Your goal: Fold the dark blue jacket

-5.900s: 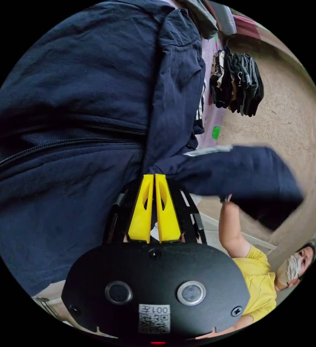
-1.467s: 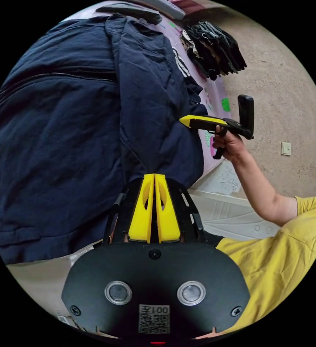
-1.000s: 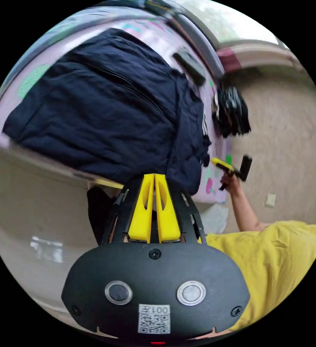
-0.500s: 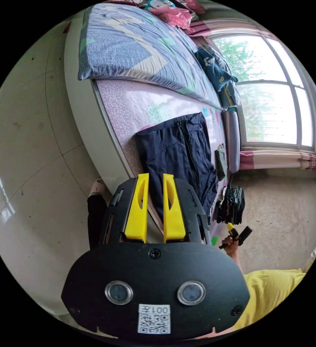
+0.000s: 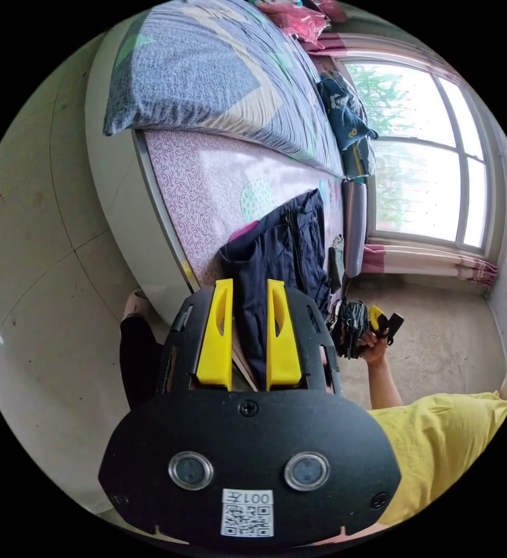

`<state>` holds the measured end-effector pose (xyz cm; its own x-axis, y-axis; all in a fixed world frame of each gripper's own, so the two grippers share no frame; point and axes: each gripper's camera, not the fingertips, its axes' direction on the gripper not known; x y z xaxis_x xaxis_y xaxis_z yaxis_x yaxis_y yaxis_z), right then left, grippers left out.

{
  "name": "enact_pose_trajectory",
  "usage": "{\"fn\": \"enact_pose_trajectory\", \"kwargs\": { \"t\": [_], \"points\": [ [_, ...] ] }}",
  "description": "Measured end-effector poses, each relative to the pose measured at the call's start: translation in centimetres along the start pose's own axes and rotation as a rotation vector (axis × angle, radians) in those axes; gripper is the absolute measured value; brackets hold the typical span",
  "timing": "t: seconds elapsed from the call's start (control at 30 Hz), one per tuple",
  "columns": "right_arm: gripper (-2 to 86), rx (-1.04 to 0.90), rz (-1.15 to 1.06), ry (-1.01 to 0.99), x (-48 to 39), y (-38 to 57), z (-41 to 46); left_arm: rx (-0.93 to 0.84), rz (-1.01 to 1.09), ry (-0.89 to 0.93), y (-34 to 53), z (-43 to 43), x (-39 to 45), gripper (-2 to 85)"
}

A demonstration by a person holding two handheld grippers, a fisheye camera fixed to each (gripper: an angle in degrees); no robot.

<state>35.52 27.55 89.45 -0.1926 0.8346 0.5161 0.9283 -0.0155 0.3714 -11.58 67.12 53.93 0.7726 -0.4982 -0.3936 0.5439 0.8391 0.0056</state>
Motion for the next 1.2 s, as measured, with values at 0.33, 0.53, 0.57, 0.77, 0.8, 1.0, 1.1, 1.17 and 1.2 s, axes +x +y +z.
{"fn": "enact_pose_trajectory", "kwargs": {
  "t": [0.33, 0.53, 0.57, 0.77, 0.8, 1.0, 1.1, 1.17, 1.2],
  "points": [
    [2.6, -0.285, -0.091, 0.126, 2.2, -15.7, 3.2, -0.115, 0.001, 0.020, -3.8, 0.8, -2.2, 5.1],
    [5.8, -0.457, -0.183, 0.218, 5.9, -27.9, 5.1, -0.110, 0.011, 0.048, -4.8, 1.0, -2.9, 4.4],
    [6.4, -0.498, -0.197, 0.233, 7.1, -30.0, 6.1, -0.108, 0.015, 0.049, -4.8, 1.0, -2.9, 4.3],
    [7.8, -0.549, -0.182, 0.183, 14.7, -37.3, 10.8, -0.057, 0.063, 0.095, -4.8, 1.0, -3.8, 4.5],
    [7.9, -0.544, -0.173, 0.167, 15.4, -37.9, 11.2, -0.047, 0.075, 0.095, -4.8, 1.0, -3.8, 4.6],
    [9.2, -0.547, -0.165, 0.091, 19.4, -43.5, 14.3, -0.009, 0.107, 0.099, -4.8, 1.5, -4.0, 4.9],
    [9.7, -0.612, -0.148, 0.057, 20.4, -45.6, 16.5, 0.024, 0.094, 0.105, -4.6, 1.5, -4.4, 4.8],
    [9.8, -0.687, -0.155, 0.059, 20.5, -47.0, 18.4, 0.037, 0.081, 0.112, -4.5, 1.5, -4.7, 4.6],
    [9.9, -0.702, -0.159, 0.060, 20.4, -47.4, 18.8, 0.043, 0.071, 0.121, -4.5, 1.5, -4.9, 4.6]
  ]
}}
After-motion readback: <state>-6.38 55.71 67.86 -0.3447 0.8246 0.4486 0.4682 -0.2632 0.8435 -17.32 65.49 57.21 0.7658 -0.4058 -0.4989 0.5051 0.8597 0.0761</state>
